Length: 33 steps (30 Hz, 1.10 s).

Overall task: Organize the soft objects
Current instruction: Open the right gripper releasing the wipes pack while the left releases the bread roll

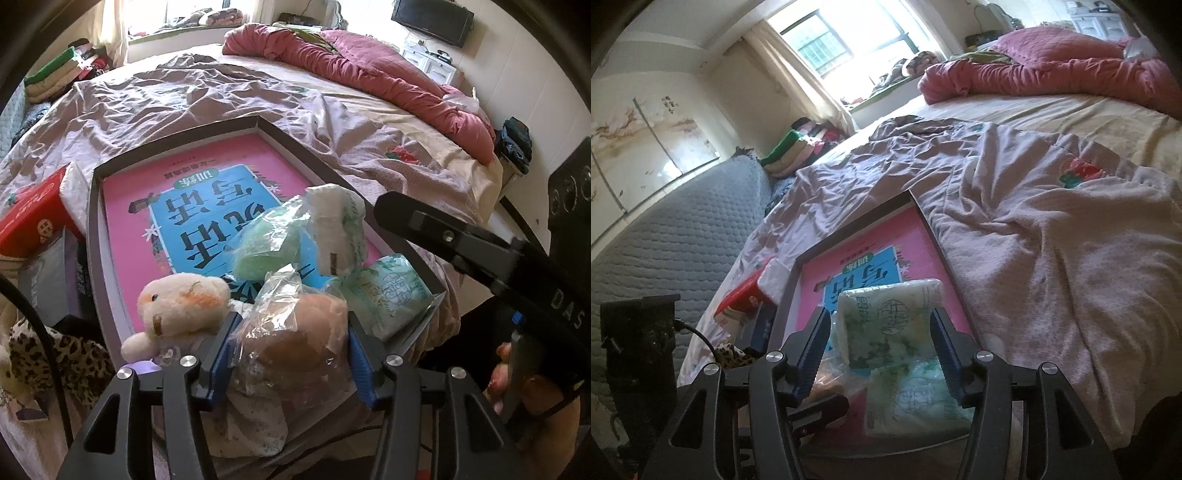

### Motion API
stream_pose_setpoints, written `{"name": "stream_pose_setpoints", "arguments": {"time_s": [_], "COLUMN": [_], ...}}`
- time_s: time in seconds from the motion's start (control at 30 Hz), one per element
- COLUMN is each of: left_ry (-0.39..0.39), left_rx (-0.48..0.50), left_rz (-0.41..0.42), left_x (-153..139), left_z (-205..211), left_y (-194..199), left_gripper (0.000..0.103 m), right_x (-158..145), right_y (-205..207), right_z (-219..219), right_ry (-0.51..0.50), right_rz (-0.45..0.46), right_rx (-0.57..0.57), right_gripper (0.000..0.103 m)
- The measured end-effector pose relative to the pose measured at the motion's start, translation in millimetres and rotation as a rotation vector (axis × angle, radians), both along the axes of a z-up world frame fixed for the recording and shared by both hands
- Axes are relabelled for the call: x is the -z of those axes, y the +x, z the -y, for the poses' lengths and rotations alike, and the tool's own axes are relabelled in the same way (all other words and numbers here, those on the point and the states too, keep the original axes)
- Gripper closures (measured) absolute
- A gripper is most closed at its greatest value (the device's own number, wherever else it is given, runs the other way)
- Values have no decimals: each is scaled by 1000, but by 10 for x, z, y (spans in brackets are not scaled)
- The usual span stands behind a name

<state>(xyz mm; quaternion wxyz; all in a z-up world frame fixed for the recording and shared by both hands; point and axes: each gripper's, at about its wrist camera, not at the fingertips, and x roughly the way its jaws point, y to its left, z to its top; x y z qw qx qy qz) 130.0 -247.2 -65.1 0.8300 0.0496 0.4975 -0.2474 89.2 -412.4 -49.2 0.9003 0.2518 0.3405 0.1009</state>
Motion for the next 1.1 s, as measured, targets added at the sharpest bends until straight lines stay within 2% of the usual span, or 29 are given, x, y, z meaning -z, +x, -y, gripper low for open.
{"name": "stream_pose_setpoints", "arguments": {"time_s": [0.2,0.53,0.6,0.93,1.1], "left_ry": [3,14,16,4,-4], "left_rx": [13,13,11,-21,-41], "left_rz": [-1,8,17,42,51], "left_x": [-3,-78,-114,-282,-356], "left_z": [67,52,38,-89,-169], "left_y": [-17,-91,-114,-176,-207], "left_gripper": [38,37,37,26,25], "right_x": [-33,-90,-93,-185,-246], "right_y": [-38,-83,-105,-180,-207], "right_z": [32,43,50,13,-51], "right_ry": [0,-32,-39,-107,-147], "right_rz": [4,2,0,14,26], "right_rx": [10,34,40,52,50], "right_gripper": [45,43,35,29,28]}}
